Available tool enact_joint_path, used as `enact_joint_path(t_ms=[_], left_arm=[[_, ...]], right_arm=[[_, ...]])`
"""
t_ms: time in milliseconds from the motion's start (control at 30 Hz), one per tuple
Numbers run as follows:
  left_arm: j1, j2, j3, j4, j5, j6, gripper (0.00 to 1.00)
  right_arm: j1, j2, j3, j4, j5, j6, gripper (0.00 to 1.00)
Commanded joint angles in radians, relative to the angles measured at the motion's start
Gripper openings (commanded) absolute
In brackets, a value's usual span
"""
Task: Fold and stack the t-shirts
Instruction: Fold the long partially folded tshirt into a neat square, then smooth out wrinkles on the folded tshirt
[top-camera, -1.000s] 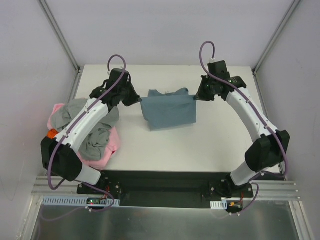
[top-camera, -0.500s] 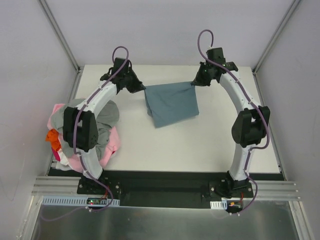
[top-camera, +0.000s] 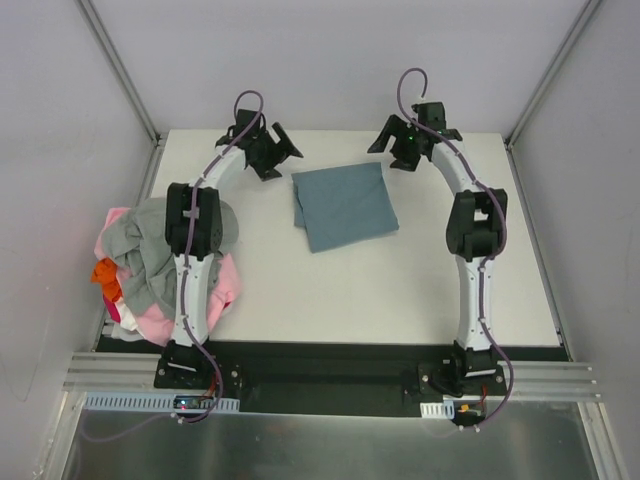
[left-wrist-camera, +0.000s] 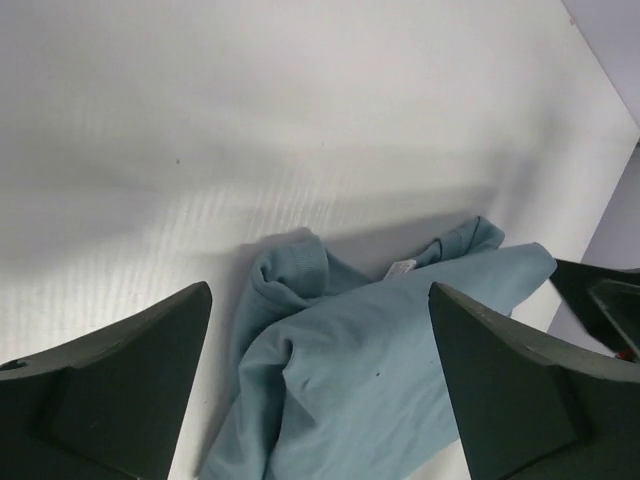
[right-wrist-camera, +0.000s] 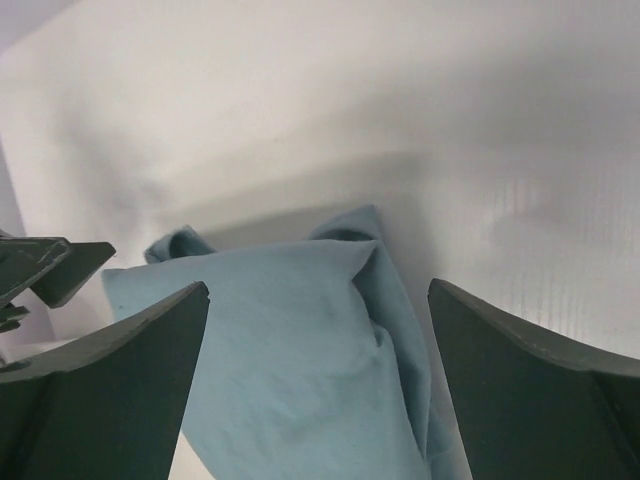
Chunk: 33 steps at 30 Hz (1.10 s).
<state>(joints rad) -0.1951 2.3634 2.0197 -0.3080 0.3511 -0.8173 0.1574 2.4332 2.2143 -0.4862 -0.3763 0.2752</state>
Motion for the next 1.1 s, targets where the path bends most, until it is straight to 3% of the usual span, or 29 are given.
enact_joint_path(t_ms=[0,200,267,333,367,433,467,533,567,633,700,900,1067], left_arm=[[0.01,-0.18,0.033,0.006,0.011,0.105,0.91],[-0.085,-0.539,-0.33,0.004,-0.104,0.08,0.89],[-0.156,-0.627,-0.442,0.009,-0.138,0.061,0.8],[-0.205,-0.664,-0.513,0.024,-0.153,0.041,0.62],[-0.225,-0.664,-0.533,0.055,-0.152,0.014,0.43],[-0.254,-0.627,-0.562,0.098,-0.143,-0.014,0.25],[-0.254,-0.607,-0.562,0.124,-0.143,-0.038,0.02],[-0.251,-0.54,-0.543,0.133,-0.164,-0.052,0.0],[-0.248,-0.518,-0.533,0.151,-0.164,-0.055,0.0],[-0.236,-0.459,-0.504,0.171,-0.175,-0.063,0.0],[-0.227,-0.422,-0.487,0.202,-0.181,-0.074,0.0],[-0.182,-0.247,-0.366,0.23,-0.19,-0.08,0.0],[-0.138,-0.168,-0.314,0.251,-0.185,-0.108,0.0]], right_arm=[[-0.009,-0.26,-0.071,0.123,-0.098,-0.05,0.96],[0.047,-0.529,-0.39,0.087,-0.104,-0.131,0.96],[0.085,-0.594,-0.496,0.1,-0.122,-0.166,0.96],[0.117,-0.597,-0.545,0.101,-0.122,-0.211,0.99],[0.122,-0.585,-0.553,0.109,-0.125,-0.215,0.91],[0.125,-0.556,-0.553,0.123,-0.11,-0.199,0.73],[0.126,-0.513,-0.536,0.138,-0.107,-0.202,0.59],[0.125,-0.465,-0.501,0.136,-0.06,-0.203,0.41],[0.123,-0.424,-0.452,0.132,-0.047,-0.215,0.27],[0.117,-0.375,-0.395,0.117,-0.001,-0.226,0.18],[0.111,-0.305,-0.308,0.095,0.026,-0.241,0.18],[0.065,-0.146,-0.151,0.087,0.013,-0.242,0.32],[0.045,-0.086,-0.137,0.198,0.004,-0.182,0.36]])
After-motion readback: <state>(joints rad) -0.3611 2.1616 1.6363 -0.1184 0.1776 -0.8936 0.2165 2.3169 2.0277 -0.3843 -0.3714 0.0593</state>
